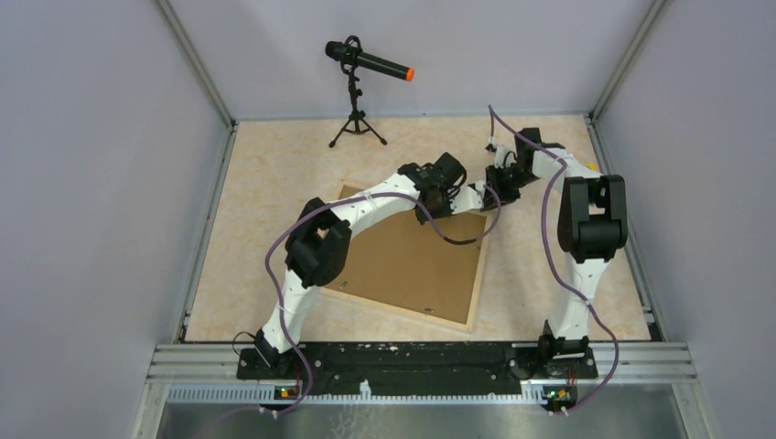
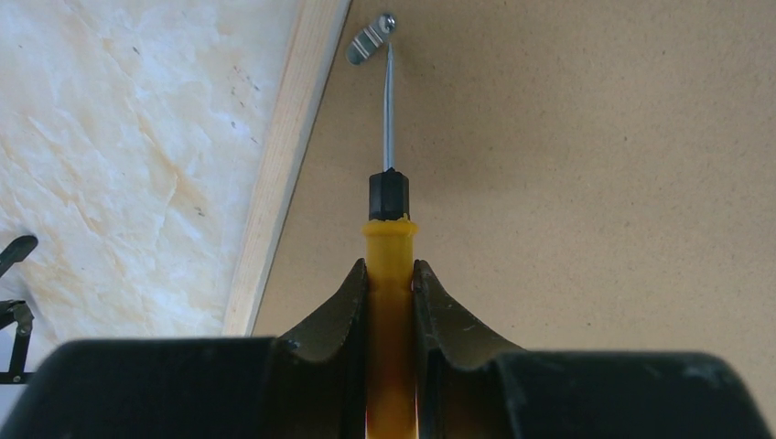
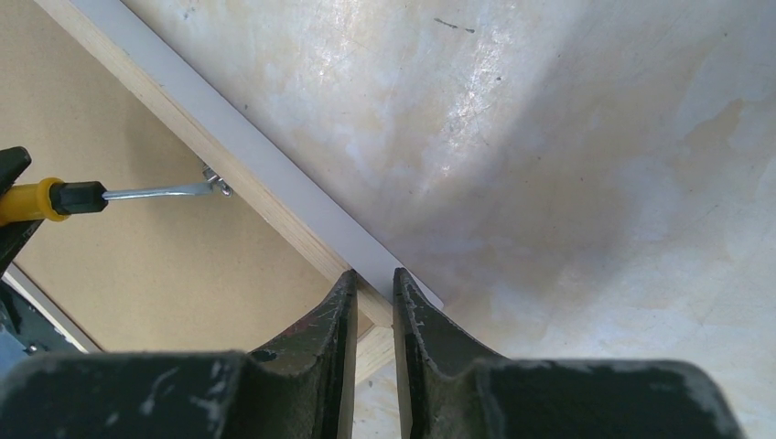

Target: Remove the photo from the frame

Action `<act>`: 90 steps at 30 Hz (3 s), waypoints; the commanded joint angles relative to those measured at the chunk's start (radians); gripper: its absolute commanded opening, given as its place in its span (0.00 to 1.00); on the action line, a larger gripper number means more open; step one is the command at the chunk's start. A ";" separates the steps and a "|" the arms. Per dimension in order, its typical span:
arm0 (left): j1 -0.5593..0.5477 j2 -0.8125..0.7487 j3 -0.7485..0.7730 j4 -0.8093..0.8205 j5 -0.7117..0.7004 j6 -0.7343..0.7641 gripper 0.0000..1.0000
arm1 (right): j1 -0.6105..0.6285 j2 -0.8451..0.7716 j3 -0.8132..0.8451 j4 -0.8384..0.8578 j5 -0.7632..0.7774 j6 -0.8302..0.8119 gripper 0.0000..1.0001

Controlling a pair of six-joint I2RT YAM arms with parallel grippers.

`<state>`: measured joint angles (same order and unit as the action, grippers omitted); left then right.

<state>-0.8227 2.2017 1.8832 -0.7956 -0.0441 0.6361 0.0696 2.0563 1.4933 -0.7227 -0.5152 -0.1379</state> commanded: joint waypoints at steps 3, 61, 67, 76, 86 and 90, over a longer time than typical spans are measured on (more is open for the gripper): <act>0.007 0.006 0.030 -0.104 0.032 0.012 0.00 | 0.013 0.059 0.010 -0.002 0.064 -0.032 0.17; 0.323 -0.201 0.010 -0.376 1.207 -0.251 0.01 | 0.447 -0.724 -0.347 0.268 0.021 -0.877 0.58; 0.327 -0.215 0.015 -0.371 1.248 -0.272 0.05 | 0.473 -0.703 -0.363 0.237 0.024 -0.933 0.31; 0.470 -0.424 -0.285 0.176 1.258 -0.751 0.81 | 0.478 -0.726 -0.381 0.403 0.055 -0.625 0.00; 0.491 -0.542 -0.619 0.932 1.209 -1.396 0.87 | 0.478 -0.751 -0.413 0.560 0.040 -0.365 0.00; 0.484 -0.528 -0.629 1.064 1.188 -1.493 0.82 | 0.478 -0.748 -0.413 0.563 0.027 -0.343 0.00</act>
<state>-0.3321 1.6775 1.2591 0.0048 1.1625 -0.6724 0.5415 1.3483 1.0828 -0.2291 -0.4534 -0.5514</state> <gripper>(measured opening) 0.843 0.020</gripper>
